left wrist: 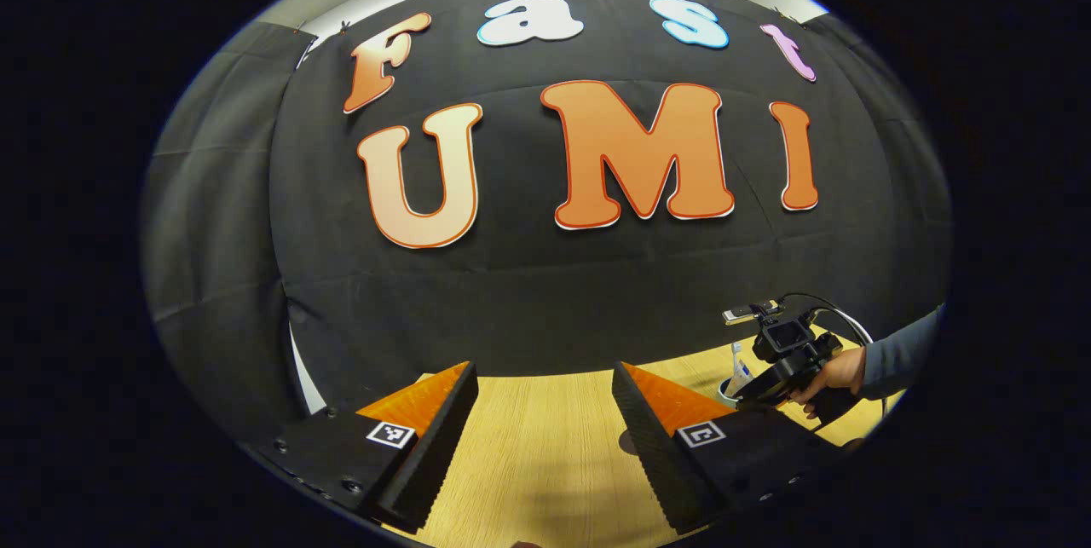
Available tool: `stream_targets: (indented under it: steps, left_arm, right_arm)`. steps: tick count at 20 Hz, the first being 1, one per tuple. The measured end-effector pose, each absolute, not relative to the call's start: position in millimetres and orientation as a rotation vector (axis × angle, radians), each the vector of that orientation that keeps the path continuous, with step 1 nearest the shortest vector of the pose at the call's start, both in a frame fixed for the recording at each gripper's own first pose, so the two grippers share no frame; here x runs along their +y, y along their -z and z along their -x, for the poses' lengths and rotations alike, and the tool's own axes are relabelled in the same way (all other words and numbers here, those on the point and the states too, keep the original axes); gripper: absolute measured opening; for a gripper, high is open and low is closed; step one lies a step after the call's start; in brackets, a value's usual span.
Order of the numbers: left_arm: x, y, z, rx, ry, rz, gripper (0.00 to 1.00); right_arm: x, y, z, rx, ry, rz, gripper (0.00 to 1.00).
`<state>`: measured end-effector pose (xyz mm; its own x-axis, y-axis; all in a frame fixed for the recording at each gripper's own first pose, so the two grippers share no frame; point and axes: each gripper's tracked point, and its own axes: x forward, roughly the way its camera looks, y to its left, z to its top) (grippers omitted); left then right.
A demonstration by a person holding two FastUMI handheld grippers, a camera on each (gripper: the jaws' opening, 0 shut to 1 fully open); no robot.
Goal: Put the toothbrush and toothpaste on the desktop into the cup, then pick up the cup and place it on the coaster on the desktop.
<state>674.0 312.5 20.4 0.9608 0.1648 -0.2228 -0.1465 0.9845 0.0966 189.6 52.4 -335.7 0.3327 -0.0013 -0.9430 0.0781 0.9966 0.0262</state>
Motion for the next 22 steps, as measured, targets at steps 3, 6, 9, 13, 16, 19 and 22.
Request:
stream_targets:
  steps: [3, 6, 9, 13, 16, 19, 22]
  left_arm:
    - [314, -25, -673, 0.227, -0.166, -0.081, 0.95]
    - [313, -29, -668, 0.217, -0.164, -0.08, 0.95]
    - [312, -35, -664, 0.202, -0.161, -0.075, 0.96]
    - [314, -37, -656, 0.199, -0.165, -0.069, 0.96]
    - [319, -35, -649, 0.203, -0.18, -0.054, 0.96]
    - [330, -32, -643, 0.212, -0.203, -0.045, 0.96]
    - [339, -27, -639, 0.226, -0.211, -0.041, 0.96]
  right_arm:
    - [56, 332, -189, 1.224, 0.039, -0.054, 0.21]
    - [64, 323, -194, 1.198, 0.011, -0.048, 0.2]
    - [80, 314, -200, 1.178, -0.037, -0.04, 0.21]
    - [113, 307, -207, 1.155, -0.107, -0.007, 0.2]
    - [130, 309, -210, 1.159, -0.15, 0.016, 0.2]
    - [148, 310, -212, 1.161, -0.177, 0.041, 0.2]
    - [163, 315, -217, 1.153, -0.193, 0.074, 0.2]
